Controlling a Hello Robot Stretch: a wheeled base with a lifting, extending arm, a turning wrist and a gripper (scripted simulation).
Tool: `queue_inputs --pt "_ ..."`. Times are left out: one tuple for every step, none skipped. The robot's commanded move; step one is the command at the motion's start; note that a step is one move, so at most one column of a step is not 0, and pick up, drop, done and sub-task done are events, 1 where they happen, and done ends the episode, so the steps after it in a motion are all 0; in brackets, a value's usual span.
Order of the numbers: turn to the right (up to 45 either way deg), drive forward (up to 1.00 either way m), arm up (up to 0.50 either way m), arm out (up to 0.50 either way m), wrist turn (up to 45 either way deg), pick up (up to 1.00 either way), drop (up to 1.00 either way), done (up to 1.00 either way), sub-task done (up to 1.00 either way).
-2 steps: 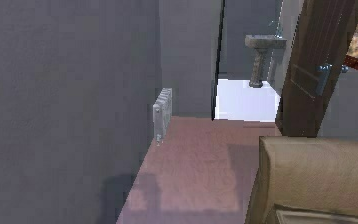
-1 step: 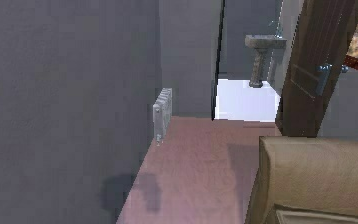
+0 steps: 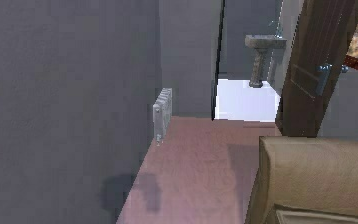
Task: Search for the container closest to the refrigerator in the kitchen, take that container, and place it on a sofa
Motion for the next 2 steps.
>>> queue_inputs --pt "0.0 0.00 0.00 0.00 0.0 0.00 1.00 0.00 0.00" --pt "0.0 0.00 0.10 0.00 0.0 0.00 0.00 0.00 0.00"
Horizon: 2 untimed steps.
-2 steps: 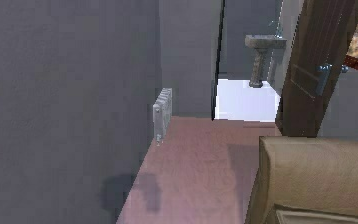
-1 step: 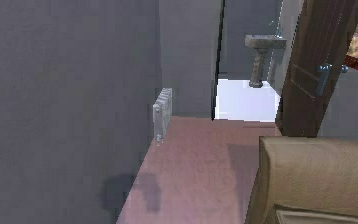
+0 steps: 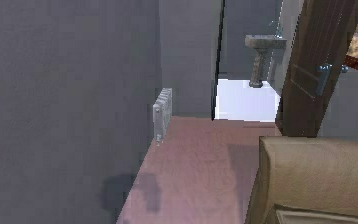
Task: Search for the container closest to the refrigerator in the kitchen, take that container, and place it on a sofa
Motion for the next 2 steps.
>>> queue_inputs --pt "0.0 0.00 0.00 -0.08 0.0 0.00 0.00 0.00 0.00" --pt "0.0 0.00 0.00 0.00 0.0 0.00 0.00 1.00 0.00"
